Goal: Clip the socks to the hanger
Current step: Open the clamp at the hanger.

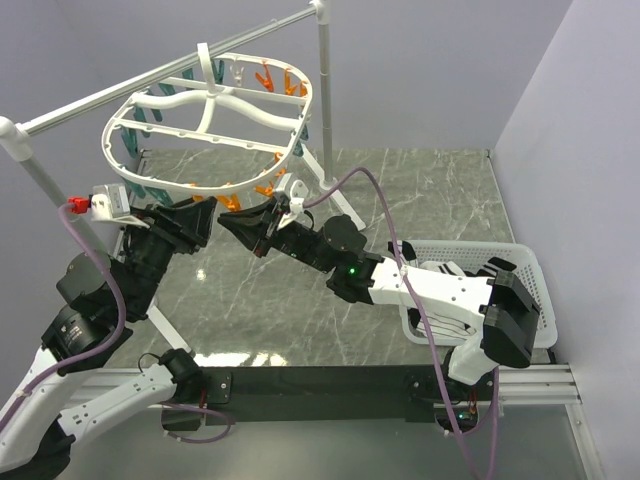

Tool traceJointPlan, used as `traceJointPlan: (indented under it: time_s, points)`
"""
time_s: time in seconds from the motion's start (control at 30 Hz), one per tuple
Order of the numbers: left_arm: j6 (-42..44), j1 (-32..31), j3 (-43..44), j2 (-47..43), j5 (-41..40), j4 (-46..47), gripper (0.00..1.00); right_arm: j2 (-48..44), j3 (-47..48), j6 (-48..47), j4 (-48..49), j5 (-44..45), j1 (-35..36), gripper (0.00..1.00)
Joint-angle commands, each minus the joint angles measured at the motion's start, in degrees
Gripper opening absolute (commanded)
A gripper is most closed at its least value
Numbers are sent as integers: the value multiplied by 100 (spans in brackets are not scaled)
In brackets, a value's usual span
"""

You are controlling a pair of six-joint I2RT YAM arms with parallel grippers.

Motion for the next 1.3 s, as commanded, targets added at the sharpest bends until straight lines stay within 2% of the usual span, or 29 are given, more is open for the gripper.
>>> traceJointPlan:
  time_s: [0.0, 0.3, 0.57, 0.7, 0.9, 1.03, 1.27]
  points:
    - [70, 13, -11, -16, -84, 303, 53, -255, -28, 260, 138, -325, 37, 16]
    - [87, 13, -11, 46, -629, 198, 53, -369, -98, 138, 129, -211, 37, 16]
    - [157, 12, -81, -25, -708, 153, 65, -483, -169, -20, -38, 202, 37, 16]
    - [377, 13, -55, -51, -577, 198, 69, -554, -274, -170, -29, 307, 37, 18]
    - [298, 13, 112, 37, 117, 22, 66, -572, -222, -434, -143, 439, 37, 24]
    - [246, 4, 191, 63, 469, -40, 65, -589, -187, -942, -169, 545, 20, 27]
    - [263, 13, 218, 54, 953, -5, 66, -660, -274, -1145, 67, 88, -86, 42]
